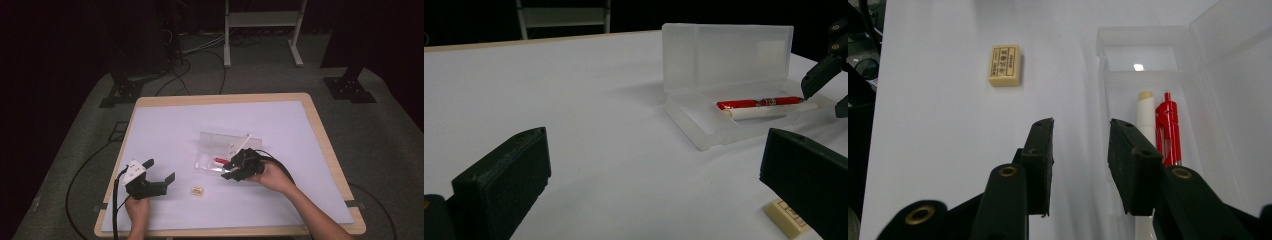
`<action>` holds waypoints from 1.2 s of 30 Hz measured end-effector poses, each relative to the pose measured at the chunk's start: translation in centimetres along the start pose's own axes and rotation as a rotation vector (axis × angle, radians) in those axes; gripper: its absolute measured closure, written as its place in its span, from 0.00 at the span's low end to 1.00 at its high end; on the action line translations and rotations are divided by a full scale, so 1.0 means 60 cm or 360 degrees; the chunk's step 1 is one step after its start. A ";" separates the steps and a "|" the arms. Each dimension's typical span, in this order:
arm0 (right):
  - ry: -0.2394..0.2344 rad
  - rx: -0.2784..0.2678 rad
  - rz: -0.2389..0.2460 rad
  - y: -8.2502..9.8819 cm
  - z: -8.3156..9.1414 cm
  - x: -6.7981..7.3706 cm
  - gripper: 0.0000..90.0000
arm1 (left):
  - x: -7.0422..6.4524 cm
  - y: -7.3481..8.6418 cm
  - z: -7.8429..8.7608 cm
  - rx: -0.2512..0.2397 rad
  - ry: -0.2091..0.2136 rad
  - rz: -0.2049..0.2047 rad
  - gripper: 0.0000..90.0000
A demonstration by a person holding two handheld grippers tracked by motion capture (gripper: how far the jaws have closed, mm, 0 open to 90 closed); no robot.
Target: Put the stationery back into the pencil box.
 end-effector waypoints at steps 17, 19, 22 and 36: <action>-0.0057 0.0001 0.0043 -0.017 -0.020 0.014 0.59 | 0.001 0.000 0.000 0.0000 0.0005 0.0007 0.00; -0.0067 -0.0001 0.0045 -0.020 -0.022 0.016 0.59 | 0.000 0.000 0.000 -0.0002 0.0005 0.0007 0.00; -0.0074 -0.0001 0.0049 -0.023 -0.027 0.016 0.56 | 0.001 0.000 0.000 -0.0002 0.0005 0.0004 0.00; -0.0128 0.0007 0.0070 -0.042 -0.051 0.023 0.52 | 0.001 0.000 0.000 -0.0004 0.0006 0.0010 0.00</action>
Point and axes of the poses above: each handheld gripper's, and its own axes: z roughly backward along the jaws, y roughly out of its underside, x roughly to its left, the point moved 1 cm from there along -z, roughly forward along the jaws, and after that the axes turned 14 degrees about -y, right-handed, at the moved point
